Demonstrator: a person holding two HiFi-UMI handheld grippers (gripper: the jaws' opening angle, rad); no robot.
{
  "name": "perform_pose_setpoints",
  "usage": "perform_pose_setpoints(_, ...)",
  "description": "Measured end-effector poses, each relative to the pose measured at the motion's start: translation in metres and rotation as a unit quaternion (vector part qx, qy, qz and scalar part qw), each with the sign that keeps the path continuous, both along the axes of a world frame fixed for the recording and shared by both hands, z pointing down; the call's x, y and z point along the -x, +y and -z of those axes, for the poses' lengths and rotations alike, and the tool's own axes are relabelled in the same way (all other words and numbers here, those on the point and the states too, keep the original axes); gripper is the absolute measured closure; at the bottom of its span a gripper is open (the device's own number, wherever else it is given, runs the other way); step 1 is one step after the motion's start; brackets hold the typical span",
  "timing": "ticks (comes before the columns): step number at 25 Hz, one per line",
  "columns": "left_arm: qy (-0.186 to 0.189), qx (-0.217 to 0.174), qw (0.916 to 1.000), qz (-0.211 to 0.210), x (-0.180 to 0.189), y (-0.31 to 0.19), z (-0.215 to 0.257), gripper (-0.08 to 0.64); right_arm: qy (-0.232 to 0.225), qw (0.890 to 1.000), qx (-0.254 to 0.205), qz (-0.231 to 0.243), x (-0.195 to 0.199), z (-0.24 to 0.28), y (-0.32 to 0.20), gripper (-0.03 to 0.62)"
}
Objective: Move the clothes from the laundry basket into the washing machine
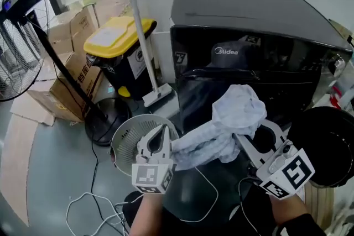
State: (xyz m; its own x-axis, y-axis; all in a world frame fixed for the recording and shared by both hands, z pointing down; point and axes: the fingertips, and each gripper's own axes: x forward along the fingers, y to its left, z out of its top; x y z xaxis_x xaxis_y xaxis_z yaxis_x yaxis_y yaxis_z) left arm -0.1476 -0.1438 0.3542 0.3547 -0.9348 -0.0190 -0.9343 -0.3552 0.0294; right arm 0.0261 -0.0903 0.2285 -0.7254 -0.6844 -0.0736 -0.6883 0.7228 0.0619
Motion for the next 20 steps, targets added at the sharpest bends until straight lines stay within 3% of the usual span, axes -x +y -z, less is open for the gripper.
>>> perform_pose_setpoints(9, 0.005, 0.019, 0.9961, -0.086, -0.114, -0.016, -0.029, 0.554, 0.017, 0.99, 0.062, -0.126, -0.114, -0.059, -0.033, 0.497)
perform_pose_setpoints(15, -0.001, 0.032, 0.9947, -0.098, -0.155, -0.021, -0.052, 0.554, 0.007, 0.977, 0.094, -0.192, -0.167, -0.109, -0.077, 0.497)
perform_pose_setpoints(20, -0.018, 0.039, 0.9946, -0.094, -0.173, -0.025, -0.065, 0.554, 0.028, 0.967, 0.091, -0.237, -0.19, -0.141, -0.13, 0.497)
